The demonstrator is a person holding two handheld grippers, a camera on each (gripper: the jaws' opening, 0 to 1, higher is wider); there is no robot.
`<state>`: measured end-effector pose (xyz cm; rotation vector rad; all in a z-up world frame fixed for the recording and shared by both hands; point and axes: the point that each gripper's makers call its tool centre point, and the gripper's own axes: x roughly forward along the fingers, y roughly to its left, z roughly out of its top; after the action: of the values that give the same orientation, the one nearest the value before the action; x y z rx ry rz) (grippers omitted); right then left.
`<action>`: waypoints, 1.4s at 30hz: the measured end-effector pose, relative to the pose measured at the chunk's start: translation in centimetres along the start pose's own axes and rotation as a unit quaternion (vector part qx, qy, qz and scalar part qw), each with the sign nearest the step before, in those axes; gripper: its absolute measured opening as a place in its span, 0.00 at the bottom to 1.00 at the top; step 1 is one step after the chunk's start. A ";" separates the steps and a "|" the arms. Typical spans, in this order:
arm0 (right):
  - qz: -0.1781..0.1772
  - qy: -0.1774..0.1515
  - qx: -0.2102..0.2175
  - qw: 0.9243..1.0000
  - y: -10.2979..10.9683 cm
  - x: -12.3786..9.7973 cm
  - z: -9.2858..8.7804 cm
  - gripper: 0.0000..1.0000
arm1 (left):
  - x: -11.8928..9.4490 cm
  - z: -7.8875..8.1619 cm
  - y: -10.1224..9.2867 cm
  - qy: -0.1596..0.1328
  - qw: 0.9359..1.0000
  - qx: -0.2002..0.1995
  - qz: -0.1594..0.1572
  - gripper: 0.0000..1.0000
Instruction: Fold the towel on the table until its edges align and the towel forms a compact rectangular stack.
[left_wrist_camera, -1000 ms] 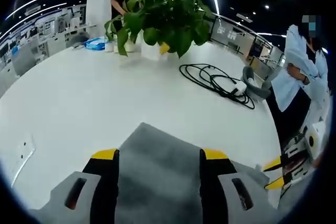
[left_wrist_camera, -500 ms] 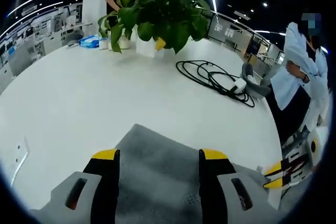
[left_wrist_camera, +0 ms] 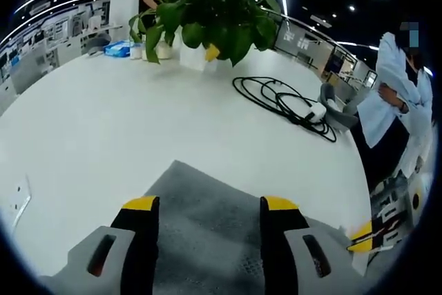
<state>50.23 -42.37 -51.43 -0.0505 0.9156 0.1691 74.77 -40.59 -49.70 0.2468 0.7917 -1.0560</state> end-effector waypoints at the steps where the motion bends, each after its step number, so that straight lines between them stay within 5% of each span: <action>1: -0.001 -0.001 -0.002 1.000 0.0 -0.1 0.1 0.01 | 0.0 0.0 -0.2 0.001 1.000 -0.005 -0.002 0.60; 21: 0.004 -0.024 -0.170 0.985 2.5 -0.8 3.3 0.00 | 0.1 0.3 -1.0 -0.007 0.998 -0.064 -0.017 0.55; 32: 0.030 -0.036 -0.271 0.961 4.7 -0.9 3.8 0.00 | 1.0 0.6 -1.2 -0.003 0.997 -0.076 -0.017 0.53; 42: 0.048 -0.034 -0.361 0.931 6.1 -0.7 3.8 0.00 | 2.1 0.5 -1.3 0.016 0.996 -0.088 0.006 0.53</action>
<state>51.78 -35.97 -48.37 -0.6812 0.7451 0.5915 74.46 -42.92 -50.55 0.1190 0.9059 -0.9663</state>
